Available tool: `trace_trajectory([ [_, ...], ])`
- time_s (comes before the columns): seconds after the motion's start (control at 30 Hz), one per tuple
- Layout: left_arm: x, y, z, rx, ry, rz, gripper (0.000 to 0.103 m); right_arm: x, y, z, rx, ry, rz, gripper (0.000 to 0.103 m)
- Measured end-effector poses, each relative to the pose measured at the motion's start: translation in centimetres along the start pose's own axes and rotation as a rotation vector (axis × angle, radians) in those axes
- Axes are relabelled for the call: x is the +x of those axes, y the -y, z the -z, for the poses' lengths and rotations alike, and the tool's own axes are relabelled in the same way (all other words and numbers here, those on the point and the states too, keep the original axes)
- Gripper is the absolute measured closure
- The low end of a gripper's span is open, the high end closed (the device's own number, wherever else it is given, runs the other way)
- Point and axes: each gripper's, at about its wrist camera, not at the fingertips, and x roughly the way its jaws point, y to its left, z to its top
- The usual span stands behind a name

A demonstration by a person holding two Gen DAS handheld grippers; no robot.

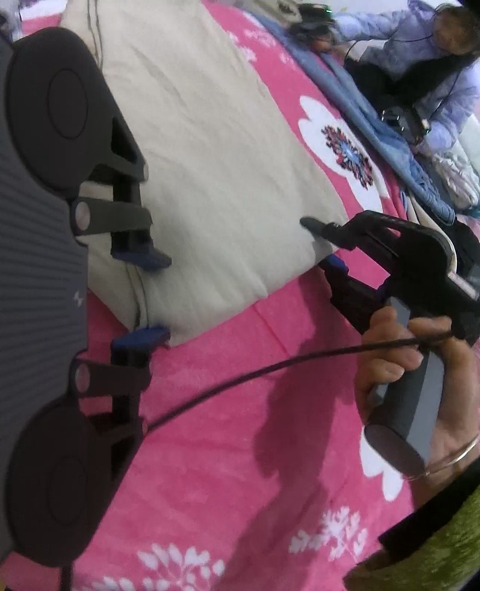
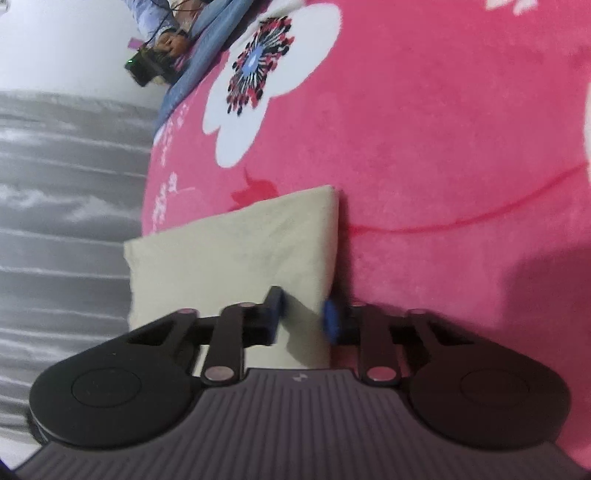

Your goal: Fold clothes

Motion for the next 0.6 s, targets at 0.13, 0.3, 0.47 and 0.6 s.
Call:
trace_trajectory([
  [0.13, -1.4, 0.0, -0.7, -0.014, -0.009, -0.027, 0.095, -0.3, -2.5, -0.3, -0.13, 0.006, 0.045, 0.096],
  [0.3, -3.5, -1.9, -2.9, -0.152, -0.016, 0.075, 0.096, -3.1, -3.1, -1.2, -0.199, -0.01, 0.009, 0.098],
  [0.47, -5.4, -0.3, -5.6, -0.197, 0.03, 0.222, 0.096, -6.1, -3.6, -2.3, -0.252, -0.006, 0.043, 0.099],
  [0.6, -6.0, 4.0, -8.3, -0.246, 0.079, 0.366, 0.096, -13.4, -0.4, -2.8, -0.277, -0.014, 0.111, 0.099],
])
